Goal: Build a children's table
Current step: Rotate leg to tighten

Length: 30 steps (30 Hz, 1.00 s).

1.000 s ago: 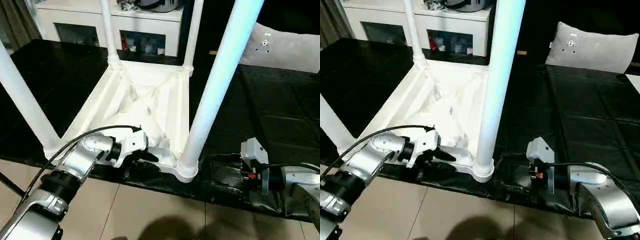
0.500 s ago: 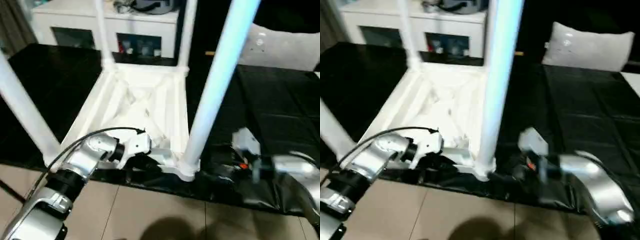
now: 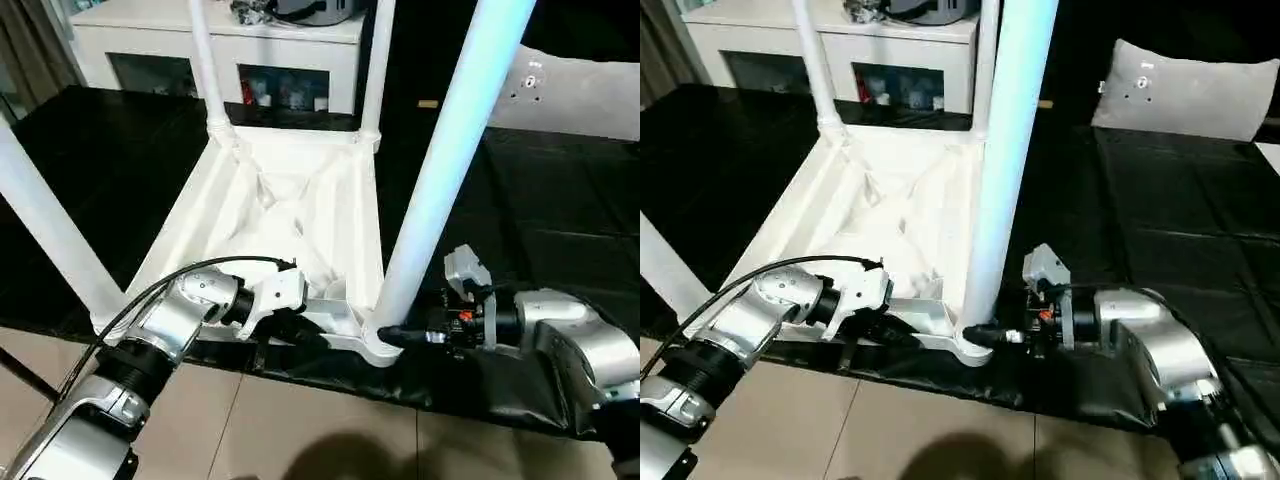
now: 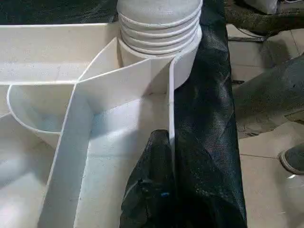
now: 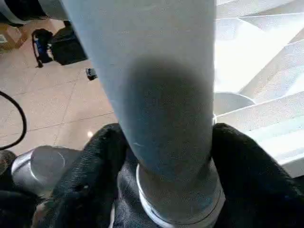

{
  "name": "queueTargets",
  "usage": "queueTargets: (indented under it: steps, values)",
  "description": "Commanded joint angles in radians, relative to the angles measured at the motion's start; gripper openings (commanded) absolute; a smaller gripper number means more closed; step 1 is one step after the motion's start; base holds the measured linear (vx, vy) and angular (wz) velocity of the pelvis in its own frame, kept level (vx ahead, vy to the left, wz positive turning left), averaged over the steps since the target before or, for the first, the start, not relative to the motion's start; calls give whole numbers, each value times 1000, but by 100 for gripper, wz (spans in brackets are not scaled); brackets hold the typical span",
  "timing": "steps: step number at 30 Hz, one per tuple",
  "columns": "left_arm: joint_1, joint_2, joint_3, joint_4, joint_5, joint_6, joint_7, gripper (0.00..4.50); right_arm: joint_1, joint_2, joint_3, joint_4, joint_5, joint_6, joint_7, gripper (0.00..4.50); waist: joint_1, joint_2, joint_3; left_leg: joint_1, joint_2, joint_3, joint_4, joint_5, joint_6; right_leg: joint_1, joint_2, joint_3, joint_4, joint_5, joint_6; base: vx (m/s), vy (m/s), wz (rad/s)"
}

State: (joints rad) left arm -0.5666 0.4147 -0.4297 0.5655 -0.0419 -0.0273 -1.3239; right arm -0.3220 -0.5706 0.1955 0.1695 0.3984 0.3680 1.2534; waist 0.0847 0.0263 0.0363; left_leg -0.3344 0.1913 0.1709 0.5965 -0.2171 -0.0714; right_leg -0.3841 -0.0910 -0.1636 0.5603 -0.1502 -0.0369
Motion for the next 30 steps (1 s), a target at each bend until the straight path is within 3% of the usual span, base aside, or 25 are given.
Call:
queueTargets:
  steps: [1, 7, 12, 14, 16, 18, 20, 21, 24, 26, 27, 28, 30]
  values:
    - [-5, -3, 24, 2, -9, -4, -3, 0, -19, -2, 6, 10, 7, 10, 21, 271, 6, -11, -57, -8, 45, -14, -69, -169, 70, 54, -78, 64, -75, -415, -81, 0, 0, 0]
    - [4, -24, 51, -11, -32, 45, 33, 0, -9, 18, 8, -4, 26, 38, 27, 221, 8, -18, -57, -9, 46, -12, -69, -153, 75, 53, -78, 65, -73, -417, -77, 0, 0, 0]
    - [-6, -74, 79, -10, -46, 103, 112, 0, 23, 97, -4, -66, -9, 50, -148, 205, 2, -18, -51, -6, 40, -13, -71, -174, 52, 49, -79, 60, -86, -504, -42, 0, 0, 0]
    - [-26, -122, 89, -2, -31, 138, 202, 0, 5, 202, -36, -54, -65, 89, -384, 204, -11, -16, -47, -3, 35, -13, -70, -197, 36, 42, -74, 55, -98, -552, -14, 0, 0, 0]
    - [-45, -159, 95, 4, -25, 173, 259, 0, -16, 261, -65, -35, -88, 124, -512, 199, -32, -14, -46, -6, 28, -19, -67, -219, 11, 46, -72, 41, -104, -589, 6, 0, 0, 0]
    - [-71, -214, 98, 38, 5, 187, 343, 0, -34, 323, -91, -25, -126, 155, -649, 199, -49, -11, -47, -3, 24, -20, -63, -237, 22, 43, -73, 39, -114, -600, 25, 0, 0, 0]
    - [-94, -260, 105, 78, 32, 196, 423, 0, -51, 385, -120, -13, -150, 173, -774, 198, -56, -11, -47, 1, 18, -17, -58, -242, 26, 35, -69, 35, -120, -608, 27, 0, 0, 0]
    - [-94, -260, 105, 78, 32, 196, 423, 0, -51, 385, -120, -13, -150, 173, -774, 198, -57, -12, -49, -2, 16, -17, -58, -232, 28, 39, -70, 36, -119, -600, 30, 0, 0, 0]
    - [-135, -337, 124, 162, 66, 193, 583, 0, -73, 482, -145, 4, -178, 185, -919, 198, -54, -8, -53, -2, 23, -18, -64, -208, 38, 38, -71, 44, -111, -538, 8, 0, 0, 0]
    - [-139, -343, 122, 177, 76, 184, 599, 0, -74, 497, -146, 4, -185, 165, -932, 253, -49, -8, -56, -8, 26, -18, -68, -175, 50, 45, -73, 52, -101, -481, -7, 0, 0, 0]
    - [-138, -340, 118, 185, 86, 178, 603, 0, -67, 499, -145, -6, -188, 148, -932, 267, -45, 13, -57, -8, 29, -20, -69, -161, 55, 47, -76, 56, -94, -447, -24, 0, 0, 0]
    - [-136, -338, 115, 193, 96, 171, 607, 0, -60, 502, -144, -17, -190, 131, -931, 267, -45, 13, -57, -8, 29, -20, -69, -161, 55, 47, -76, 56, -94, -447, -24, 0, 0, 0]
    - [-130, -329, 110, 199, 115, 162, 604, 0, -29, 478, -139, -70, -185, 114, -888, 287, -43, -5, -62, -16, 32, -17, -69, -117, 82, 55, -75, 65, -78, -351, -58, 0, 0, 0]
